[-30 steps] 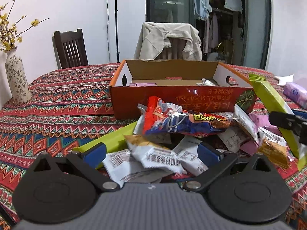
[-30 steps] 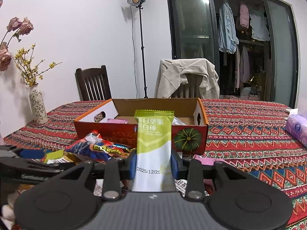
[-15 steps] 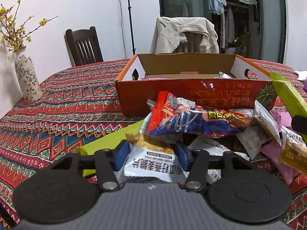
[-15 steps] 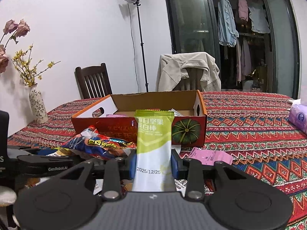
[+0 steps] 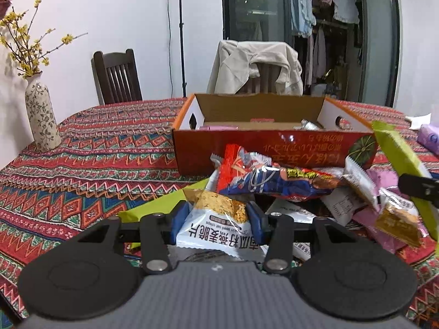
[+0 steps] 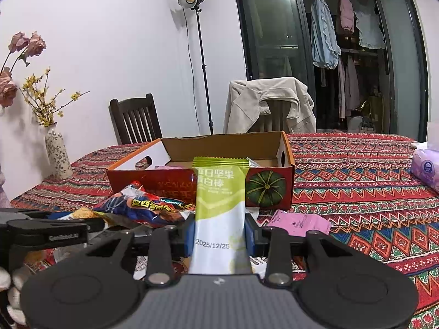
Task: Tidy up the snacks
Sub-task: 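Lower both held packets into the orange box and open both grippers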
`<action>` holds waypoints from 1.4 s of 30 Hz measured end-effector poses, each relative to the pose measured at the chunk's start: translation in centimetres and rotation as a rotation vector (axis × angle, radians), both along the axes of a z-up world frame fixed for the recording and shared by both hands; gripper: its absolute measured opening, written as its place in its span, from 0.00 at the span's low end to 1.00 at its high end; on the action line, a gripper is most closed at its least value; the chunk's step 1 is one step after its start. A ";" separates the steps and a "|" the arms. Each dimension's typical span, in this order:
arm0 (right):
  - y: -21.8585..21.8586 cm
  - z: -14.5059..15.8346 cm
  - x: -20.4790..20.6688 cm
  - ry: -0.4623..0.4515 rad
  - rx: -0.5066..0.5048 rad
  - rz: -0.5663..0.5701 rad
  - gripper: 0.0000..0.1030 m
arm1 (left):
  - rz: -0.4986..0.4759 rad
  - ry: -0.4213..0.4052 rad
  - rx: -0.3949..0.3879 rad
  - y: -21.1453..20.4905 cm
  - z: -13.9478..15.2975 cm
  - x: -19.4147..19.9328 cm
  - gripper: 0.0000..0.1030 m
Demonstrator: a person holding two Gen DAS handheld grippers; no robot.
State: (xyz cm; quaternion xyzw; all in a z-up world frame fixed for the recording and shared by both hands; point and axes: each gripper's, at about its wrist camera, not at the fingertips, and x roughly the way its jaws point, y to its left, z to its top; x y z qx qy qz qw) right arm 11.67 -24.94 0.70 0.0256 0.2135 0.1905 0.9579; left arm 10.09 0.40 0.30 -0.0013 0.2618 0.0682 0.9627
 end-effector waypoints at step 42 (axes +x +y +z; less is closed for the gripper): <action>4.9 8.5 17.0 -0.084 -0.060 -0.083 0.33 | 0.005 -0.157 -0.126 1.1 9.7 17.4 0.46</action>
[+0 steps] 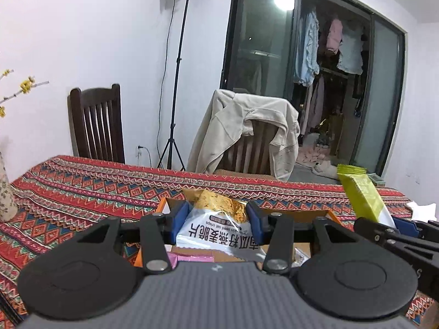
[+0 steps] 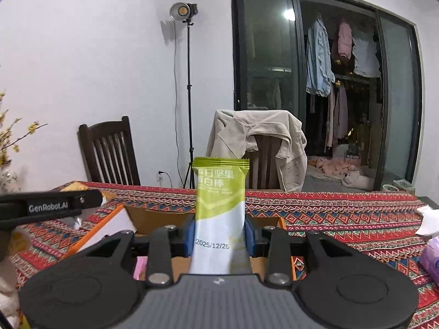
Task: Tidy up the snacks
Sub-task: 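Lower both held packets into the orange box and open both grippers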
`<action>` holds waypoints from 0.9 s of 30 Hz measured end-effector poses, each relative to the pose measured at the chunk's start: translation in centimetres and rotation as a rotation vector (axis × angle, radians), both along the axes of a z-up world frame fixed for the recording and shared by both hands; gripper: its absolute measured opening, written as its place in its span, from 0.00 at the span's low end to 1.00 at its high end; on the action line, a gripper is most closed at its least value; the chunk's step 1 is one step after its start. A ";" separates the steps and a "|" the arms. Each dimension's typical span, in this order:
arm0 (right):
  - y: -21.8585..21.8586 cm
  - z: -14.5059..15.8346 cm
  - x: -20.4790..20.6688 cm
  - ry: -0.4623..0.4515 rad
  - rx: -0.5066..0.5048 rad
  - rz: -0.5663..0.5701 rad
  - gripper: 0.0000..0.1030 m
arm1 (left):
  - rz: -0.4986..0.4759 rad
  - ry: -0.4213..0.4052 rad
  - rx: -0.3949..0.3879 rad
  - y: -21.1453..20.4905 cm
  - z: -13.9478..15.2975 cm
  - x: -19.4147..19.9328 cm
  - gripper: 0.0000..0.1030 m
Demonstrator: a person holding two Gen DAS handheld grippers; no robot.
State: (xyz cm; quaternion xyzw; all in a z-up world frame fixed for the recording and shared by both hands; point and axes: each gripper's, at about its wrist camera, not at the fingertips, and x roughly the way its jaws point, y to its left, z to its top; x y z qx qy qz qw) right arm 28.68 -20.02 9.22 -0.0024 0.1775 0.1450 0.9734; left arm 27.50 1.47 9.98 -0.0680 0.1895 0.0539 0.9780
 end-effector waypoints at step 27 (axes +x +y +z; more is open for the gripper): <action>-1.9 -7.2 6.3 0.201 0.017 -0.004 0.91 | 0.046 0.107 0.005 2.1 -6.1 4.2 1.00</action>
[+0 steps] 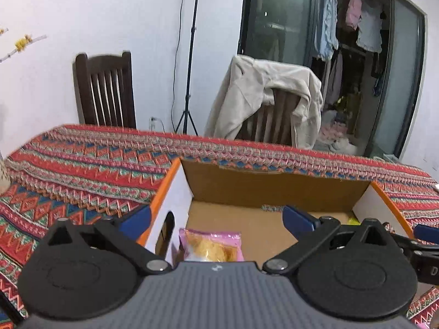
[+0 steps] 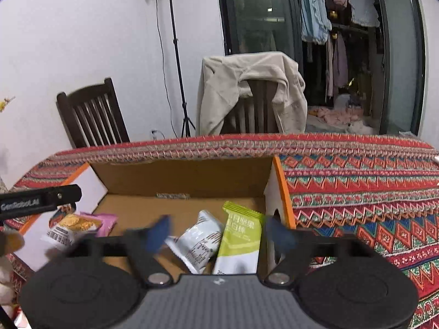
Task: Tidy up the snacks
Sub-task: 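Lower both held packets into the orange box and open both grippers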
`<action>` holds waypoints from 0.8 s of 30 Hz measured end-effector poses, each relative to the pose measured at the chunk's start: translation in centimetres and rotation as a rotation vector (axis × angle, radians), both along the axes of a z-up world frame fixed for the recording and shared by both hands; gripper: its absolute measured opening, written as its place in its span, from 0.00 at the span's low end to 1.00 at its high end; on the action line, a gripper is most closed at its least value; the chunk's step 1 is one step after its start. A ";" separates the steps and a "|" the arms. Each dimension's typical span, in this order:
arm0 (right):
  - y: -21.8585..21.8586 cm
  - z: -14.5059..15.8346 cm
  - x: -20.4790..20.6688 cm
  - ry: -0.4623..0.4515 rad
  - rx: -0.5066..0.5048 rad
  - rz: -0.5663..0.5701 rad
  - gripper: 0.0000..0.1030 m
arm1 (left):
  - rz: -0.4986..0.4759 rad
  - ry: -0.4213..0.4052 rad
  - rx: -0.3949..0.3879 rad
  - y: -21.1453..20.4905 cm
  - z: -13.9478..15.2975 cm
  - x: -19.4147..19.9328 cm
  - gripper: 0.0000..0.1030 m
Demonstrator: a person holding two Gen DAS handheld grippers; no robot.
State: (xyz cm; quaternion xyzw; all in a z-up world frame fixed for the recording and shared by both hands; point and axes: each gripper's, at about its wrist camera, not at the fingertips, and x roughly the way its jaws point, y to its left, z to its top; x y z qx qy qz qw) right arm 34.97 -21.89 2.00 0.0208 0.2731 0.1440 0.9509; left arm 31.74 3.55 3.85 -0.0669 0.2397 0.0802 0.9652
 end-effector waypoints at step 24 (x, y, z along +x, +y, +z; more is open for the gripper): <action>-0.2 6.9 -8.9 -0.213 -0.023 0.036 1.00 | -0.029 -0.131 0.021 -1.2 6.5 -7.3 1.00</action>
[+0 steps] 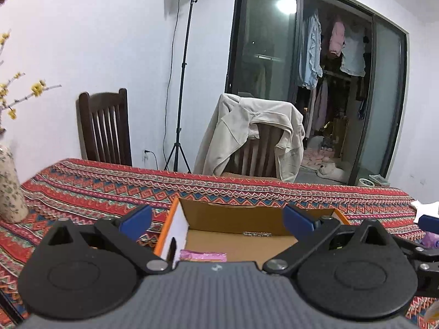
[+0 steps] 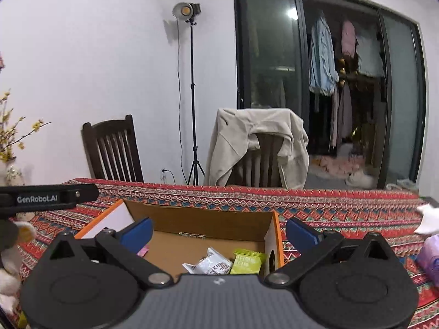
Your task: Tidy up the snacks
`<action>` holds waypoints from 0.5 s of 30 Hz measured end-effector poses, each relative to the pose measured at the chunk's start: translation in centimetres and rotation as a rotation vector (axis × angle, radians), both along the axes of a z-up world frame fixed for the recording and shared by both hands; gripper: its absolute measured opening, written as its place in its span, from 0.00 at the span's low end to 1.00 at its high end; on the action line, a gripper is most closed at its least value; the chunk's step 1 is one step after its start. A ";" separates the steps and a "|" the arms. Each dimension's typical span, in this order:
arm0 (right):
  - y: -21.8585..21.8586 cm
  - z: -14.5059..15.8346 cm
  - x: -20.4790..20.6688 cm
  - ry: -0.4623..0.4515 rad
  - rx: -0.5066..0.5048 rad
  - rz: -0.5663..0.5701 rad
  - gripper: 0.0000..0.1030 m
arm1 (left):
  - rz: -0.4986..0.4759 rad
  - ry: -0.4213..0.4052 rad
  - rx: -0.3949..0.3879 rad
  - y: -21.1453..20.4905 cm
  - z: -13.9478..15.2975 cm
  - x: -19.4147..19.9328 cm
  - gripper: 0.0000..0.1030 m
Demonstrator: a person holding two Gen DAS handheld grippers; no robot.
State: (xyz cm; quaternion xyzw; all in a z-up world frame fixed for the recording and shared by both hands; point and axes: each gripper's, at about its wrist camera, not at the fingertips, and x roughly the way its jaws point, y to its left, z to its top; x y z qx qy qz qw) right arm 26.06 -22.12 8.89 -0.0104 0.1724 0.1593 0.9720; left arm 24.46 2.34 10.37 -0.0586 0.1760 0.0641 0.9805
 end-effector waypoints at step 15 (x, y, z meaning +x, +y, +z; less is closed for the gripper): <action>-2.0 -1.5 -8.2 0.018 -0.027 0.031 1.00 | -0.031 0.019 -0.009 1.6 -2.0 -8.9 1.00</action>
